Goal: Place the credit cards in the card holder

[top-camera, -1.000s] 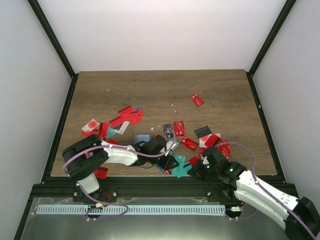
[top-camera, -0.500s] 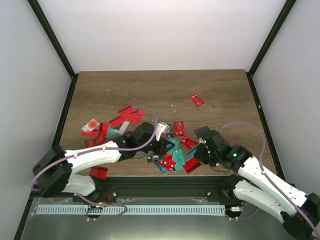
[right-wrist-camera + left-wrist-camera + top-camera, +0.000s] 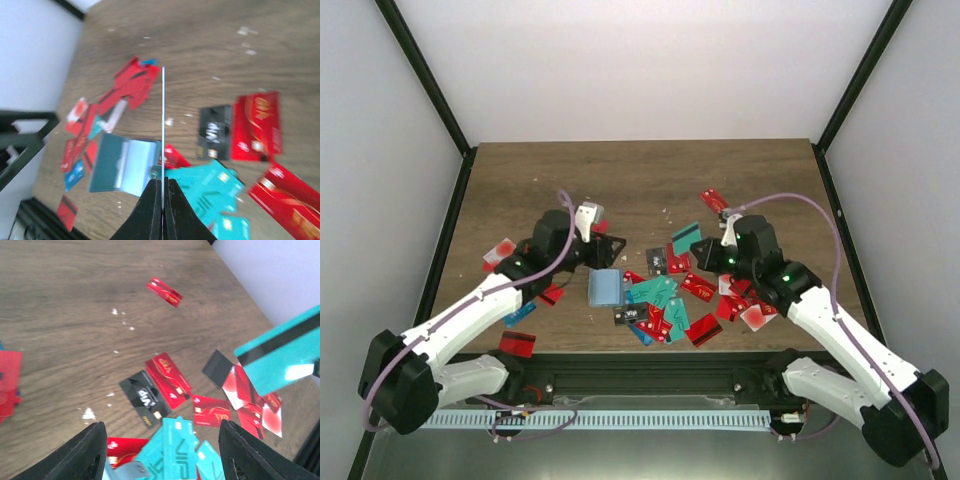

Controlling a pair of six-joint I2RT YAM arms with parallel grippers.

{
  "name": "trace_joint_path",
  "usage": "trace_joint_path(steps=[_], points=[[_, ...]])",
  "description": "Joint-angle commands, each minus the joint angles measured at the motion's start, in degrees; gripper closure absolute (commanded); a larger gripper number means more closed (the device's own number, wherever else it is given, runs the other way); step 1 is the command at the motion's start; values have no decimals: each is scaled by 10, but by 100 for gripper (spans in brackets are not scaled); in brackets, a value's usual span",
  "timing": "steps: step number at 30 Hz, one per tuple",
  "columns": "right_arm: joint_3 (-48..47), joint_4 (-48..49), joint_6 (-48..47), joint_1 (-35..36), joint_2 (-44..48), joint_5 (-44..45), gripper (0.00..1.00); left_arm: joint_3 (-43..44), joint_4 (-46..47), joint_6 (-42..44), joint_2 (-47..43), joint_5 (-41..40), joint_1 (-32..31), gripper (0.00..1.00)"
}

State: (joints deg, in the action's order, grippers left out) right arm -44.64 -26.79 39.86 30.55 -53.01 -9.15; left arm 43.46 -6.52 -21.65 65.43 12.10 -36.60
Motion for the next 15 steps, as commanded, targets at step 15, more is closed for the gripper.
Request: trace_joint_path(steps=[15], points=[[66, 404, -184, 13, -77, -488, 99, 188, -267, 187, -71, 250, 57, 27]])
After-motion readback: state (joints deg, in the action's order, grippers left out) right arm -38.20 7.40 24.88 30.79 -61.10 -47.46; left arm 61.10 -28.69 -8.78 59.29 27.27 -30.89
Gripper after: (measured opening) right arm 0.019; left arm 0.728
